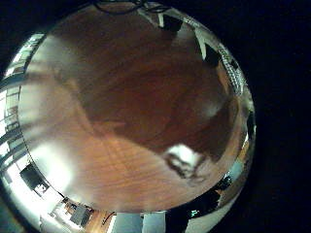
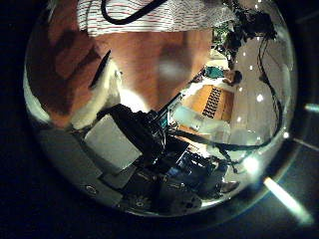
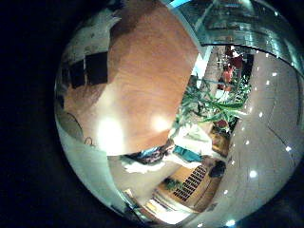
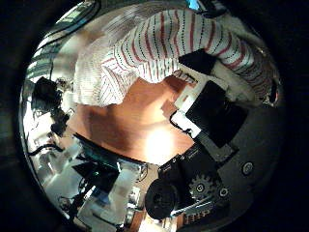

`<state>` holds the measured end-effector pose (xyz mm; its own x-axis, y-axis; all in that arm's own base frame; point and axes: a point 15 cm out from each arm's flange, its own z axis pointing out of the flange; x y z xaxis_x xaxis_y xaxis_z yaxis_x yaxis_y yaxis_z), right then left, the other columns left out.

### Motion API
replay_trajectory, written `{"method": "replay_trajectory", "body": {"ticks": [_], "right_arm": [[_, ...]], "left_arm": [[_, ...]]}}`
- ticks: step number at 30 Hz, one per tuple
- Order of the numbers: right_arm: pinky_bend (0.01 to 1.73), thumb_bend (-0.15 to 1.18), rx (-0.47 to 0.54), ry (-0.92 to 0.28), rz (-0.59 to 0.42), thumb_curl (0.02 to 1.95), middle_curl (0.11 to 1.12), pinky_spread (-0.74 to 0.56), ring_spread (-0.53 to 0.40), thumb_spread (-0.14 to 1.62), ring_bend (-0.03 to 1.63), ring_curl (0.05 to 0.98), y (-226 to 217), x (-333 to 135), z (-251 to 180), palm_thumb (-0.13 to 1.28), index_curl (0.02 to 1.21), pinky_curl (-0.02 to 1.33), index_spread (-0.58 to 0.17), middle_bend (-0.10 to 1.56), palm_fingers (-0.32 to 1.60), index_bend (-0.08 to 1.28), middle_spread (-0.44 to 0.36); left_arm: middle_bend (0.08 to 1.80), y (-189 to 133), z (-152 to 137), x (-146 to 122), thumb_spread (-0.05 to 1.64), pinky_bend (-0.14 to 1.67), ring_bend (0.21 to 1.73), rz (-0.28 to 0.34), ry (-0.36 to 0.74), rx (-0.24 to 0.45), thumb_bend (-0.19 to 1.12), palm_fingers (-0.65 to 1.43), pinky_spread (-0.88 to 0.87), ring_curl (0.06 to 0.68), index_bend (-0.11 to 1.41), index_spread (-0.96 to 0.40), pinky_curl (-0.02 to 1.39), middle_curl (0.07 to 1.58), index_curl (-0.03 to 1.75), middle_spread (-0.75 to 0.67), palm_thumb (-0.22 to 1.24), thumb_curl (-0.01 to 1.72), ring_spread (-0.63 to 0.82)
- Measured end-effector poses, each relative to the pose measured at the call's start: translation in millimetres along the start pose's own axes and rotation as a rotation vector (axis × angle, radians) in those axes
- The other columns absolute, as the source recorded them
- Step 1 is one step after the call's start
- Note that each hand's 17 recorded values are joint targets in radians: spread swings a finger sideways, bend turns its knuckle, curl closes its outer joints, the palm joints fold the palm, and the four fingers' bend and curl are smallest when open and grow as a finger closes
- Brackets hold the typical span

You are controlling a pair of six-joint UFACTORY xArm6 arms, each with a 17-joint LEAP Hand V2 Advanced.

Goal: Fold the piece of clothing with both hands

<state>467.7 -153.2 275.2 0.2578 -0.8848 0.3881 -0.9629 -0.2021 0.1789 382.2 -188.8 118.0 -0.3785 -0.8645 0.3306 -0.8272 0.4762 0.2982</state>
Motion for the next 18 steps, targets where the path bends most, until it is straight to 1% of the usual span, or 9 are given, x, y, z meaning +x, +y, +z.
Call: {"method": "replay_trajectory", "body": {"ticks": [5, 8, 12, 15, 18], "right_arm": [[1.28, -0.01, 0.031, 0.012, 0.000, 0.67, 0.82, -0.19, -0.222, 1.07, 1.38, 0.750, -1, 0, -16, 1.02, 0.85, 0.89, -0.261, 1.32, 1.06, 1.12, -0.126], [1.27, -0.01, 0.074, 0.030, -0.014, 0.68, 0.81, -0.19, -0.222, 1.07, 1.37, 0.756, -2, -6, -41, 1.02, 0.85, 0.92, -0.260, 1.32, 1.06, 1.12, -0.125], [1.25, -0.01, 0.130, 0.061, -0.070, 0.69, 0.81, -0.19, -0.223, 1.07, 1.37, 0.763, -5, -31, -79, 1.01, 0.86, 0.94, -0.260, 1.33, 1.06, 1.12, -0.123], [1.23, -0.01, 0.143, 0.088, -0.122, 0.69, 0.81, -0.19, -0.224, 1.07, 1.36, 0.768, -5, -53, -100, 1.01, 0.87, 0.96, -0.259, 1.33, 1.07, 1.12, -0.122], [1.22, -0.01, 0.155, 0.147, -0.195, 0.70, 0.80, -0.19, -0.223, 1.07, 1.37, 0.771, -9, -75, -119, 1.01, 0.87, 0.98, -0.258, 1.33, 1.07, 1.11, -0.121]], "left_arm": [[0.20, 6, -5, 2, 1.24, 0.20, 0.65, 0.004, -0.001, -0.010, -0.01, 0.42, 0.07, 0.221, 0.19, -0.21, 0.38, 0.47, 0.56, -0.05, 0.59, 0.40, -0.03], [0.20, 9, -5, 4, 1.24, 0.20, 0.65, 0.006, 0.001, -0.023, -0.01, 0.43, 0.07, 0.222, 0.19, -0.20, 0.39, 0.47, 0.56, -0.05, 0.59, 0.40, -0.03], [0.20, 12, -9, 3, 1.24, 0.20, 0.65, 0.004, 0.001, -0.024, -0.01, 0.42, 0.07, 0.222, 0.19, -0.20, 0.39, 0.48, 0.56, -0.05, 0.59, 0.40, -0.03], [0.20, 12, -13, 4, 1.24, 0.20, 0.65, 0.007, -0.003, -0.014, -0.01, 0.43, 0.07, 0.224, 0.19, -0.20, 0.39, 0.48, 0.56, -0.06, 0.59, 0.41, -0.03], [0.19, 13, -14, 0, 1.24, 0.21, 0.67, 0.000, 0.001, -0.013, -0.01, 0.45, 0.05, 0.226, 0.19, -0.20, 0.39, 0.48, 0.56, -0.07, 0.59, 0.41, -0.05]]}}
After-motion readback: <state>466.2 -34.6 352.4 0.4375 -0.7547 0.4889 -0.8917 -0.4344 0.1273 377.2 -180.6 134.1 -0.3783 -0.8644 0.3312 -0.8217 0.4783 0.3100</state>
